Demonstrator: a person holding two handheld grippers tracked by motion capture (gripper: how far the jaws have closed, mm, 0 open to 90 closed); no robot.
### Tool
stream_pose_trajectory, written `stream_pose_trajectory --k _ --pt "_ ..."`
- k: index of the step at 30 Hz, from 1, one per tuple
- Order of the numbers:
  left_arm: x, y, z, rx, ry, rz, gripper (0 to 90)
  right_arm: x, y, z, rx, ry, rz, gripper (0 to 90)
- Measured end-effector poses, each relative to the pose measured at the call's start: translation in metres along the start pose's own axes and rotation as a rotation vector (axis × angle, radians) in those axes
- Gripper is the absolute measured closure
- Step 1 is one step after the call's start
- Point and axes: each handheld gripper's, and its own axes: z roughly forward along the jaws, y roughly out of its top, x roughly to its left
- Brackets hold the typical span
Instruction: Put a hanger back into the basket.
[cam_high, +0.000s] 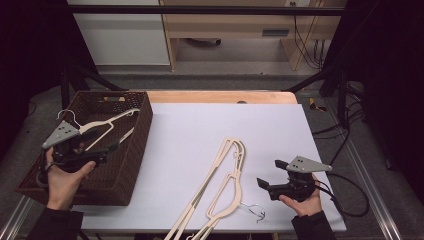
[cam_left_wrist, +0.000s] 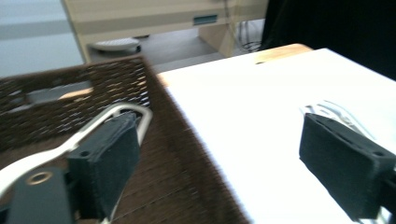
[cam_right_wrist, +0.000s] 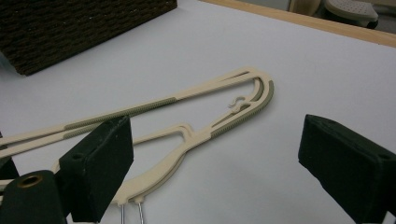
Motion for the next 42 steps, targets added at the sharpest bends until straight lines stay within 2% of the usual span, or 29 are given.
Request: stream_pose_trajectory --k 2,12,19,25,29,35,39,42 --pt "-0.012 0.000 0.004 -0.005 -0.016 0.013 9.1 0.000 0.000 0.000 0.001 0.000 0.000 10.4" --pt "-0.072 -0.016 0.027 0.026 -0.178 0.058 8.7 0.002 -0.001 0.002 0.005 0.016 0.007 14.6" --pt "-0.099 -0.037 0.038 0.043 -0.238 0.092 8.7 0.005 -0.004 0.004 0.023 0.032 0.004 18.1" --pt "-0.111 -0.058 0.050 0.072 -0.253 0.105 9.1 0.008 -0.008 0.004 0.028 0.053 0.015 22.0" --pt "-0.115 -0.065 0.054 0.092 -0.260 0.113 9.3 0.007 -0.013 0.002 0.043 0.079 0.030 28.2" --pt "-0.117 -0.070 0.057 0.107 -0.261 0.111 9.4 0.011 -0.024 -0.001 0.084 0.142 0.030 48.8" --pt "-0.117 -0.073 0.057 0.116 -0.260 0.116 9.7 0.015 -0.031 -0.003 0.110 0.189 0.053 65.0" --pt "-0.118 -0.075 0.058 0.123 -0.255 0.115 10.3 0.017 -0.039 -0.005 0.152 0.220 0.066 78.9"
